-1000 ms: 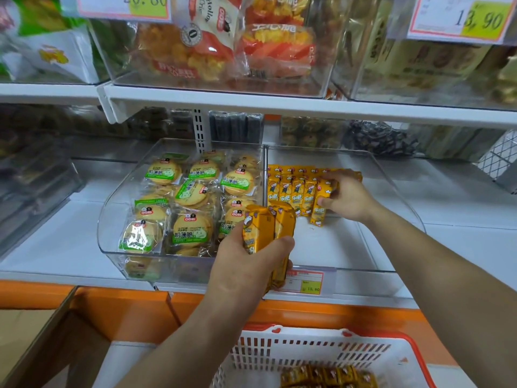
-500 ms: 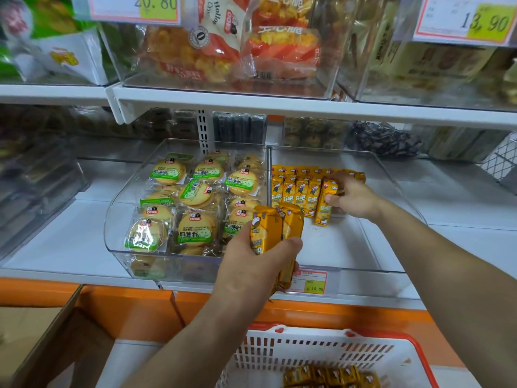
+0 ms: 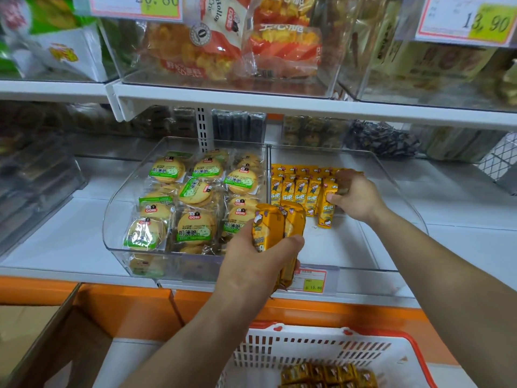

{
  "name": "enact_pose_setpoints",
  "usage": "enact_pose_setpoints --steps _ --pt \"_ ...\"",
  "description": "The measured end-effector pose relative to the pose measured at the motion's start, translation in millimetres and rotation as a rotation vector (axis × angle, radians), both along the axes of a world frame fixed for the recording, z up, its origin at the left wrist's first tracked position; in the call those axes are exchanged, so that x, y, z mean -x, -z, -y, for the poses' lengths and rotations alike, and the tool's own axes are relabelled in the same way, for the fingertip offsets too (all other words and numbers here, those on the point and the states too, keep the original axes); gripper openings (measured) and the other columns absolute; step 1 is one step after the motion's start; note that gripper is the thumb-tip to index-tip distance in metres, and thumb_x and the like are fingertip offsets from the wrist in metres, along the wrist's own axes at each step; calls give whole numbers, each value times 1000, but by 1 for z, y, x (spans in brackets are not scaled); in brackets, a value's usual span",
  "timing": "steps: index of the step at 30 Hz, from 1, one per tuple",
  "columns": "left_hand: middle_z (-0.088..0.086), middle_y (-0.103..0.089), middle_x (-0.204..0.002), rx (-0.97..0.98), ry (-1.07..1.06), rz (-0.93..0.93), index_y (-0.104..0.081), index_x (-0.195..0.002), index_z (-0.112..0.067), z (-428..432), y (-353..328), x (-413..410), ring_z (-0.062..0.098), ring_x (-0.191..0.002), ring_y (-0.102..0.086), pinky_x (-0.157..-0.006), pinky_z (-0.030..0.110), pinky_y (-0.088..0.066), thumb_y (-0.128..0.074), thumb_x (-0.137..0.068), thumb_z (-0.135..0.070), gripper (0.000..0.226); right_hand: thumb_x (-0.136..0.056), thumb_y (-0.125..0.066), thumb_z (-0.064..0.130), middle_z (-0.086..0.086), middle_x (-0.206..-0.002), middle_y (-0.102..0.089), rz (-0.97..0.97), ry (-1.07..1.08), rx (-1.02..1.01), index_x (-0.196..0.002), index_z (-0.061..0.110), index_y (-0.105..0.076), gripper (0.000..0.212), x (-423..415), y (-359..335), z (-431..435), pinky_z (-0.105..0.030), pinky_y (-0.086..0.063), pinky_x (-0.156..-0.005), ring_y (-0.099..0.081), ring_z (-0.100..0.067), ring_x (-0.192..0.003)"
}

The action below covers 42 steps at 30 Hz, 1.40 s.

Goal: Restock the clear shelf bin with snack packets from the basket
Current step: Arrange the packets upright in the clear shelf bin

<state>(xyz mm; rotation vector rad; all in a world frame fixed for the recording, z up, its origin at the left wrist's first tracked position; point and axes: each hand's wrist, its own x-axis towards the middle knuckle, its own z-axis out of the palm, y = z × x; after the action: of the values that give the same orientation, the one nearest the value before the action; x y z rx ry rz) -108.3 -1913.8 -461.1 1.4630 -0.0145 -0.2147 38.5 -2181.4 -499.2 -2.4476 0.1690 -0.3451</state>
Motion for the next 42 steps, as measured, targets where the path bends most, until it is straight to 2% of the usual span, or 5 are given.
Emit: enact_pose_setpoints --steps 7,24,31,35,42 --pt "-11 -78 -79 -24 0 -13 -67 -98 -30 -2 1 -1 7 -73 -76 -52 15 -55 -77 -86 -32 15 -80 -76 9 -11 -110 -70 3 173 83 -116 14 -65 39 5 -4 16 -36 -53 -82 -65 -32 -99" --pt "1 -81 -88 -16 35 -31 -68 -107 -23 -7 8 -8 23 -81 -79 -84 47 -62 -74 -89 -13 21 -79 -76 16 -13 -105 -68 69 248 74 -113 7 -63 37 16 -27 -1 -26 -38 -69 -61 -28 -91" --pt "1 -80 -84 -78 148 14 -71 -101 -26 5 8 9 19 -78 -78 -65 33 -64 -80 -87 -20 17 -94 -67 22 -8 -91 -73 -206 -263 -660 -112 22 -65 18 157 -70 -57 -32 -56 -61 -71 -19 -74" --pt "-5 -78 -80 -146 262 131 -74 -90 -44 19 6 29 9 -69 -74 -58 17 -55 -84 -83 -24 23 -93 -66 37 -10 -93 -68 -265 -284 -669 -125 31 -61 33 202 -66 -69 -28 -53 -59 -71 -19 -75" --pt "9 -79 -94 -58 263 14 -71 -110 -27 22 0 43 24 -87 -78 -65 30 -62 -90 -66 -31 48 -84 -72 0 -19 -89 -67 -225 -208 -875 -95 8 -58 19 214 -75 -42 -26 -59 -60 -72 -25 -71"
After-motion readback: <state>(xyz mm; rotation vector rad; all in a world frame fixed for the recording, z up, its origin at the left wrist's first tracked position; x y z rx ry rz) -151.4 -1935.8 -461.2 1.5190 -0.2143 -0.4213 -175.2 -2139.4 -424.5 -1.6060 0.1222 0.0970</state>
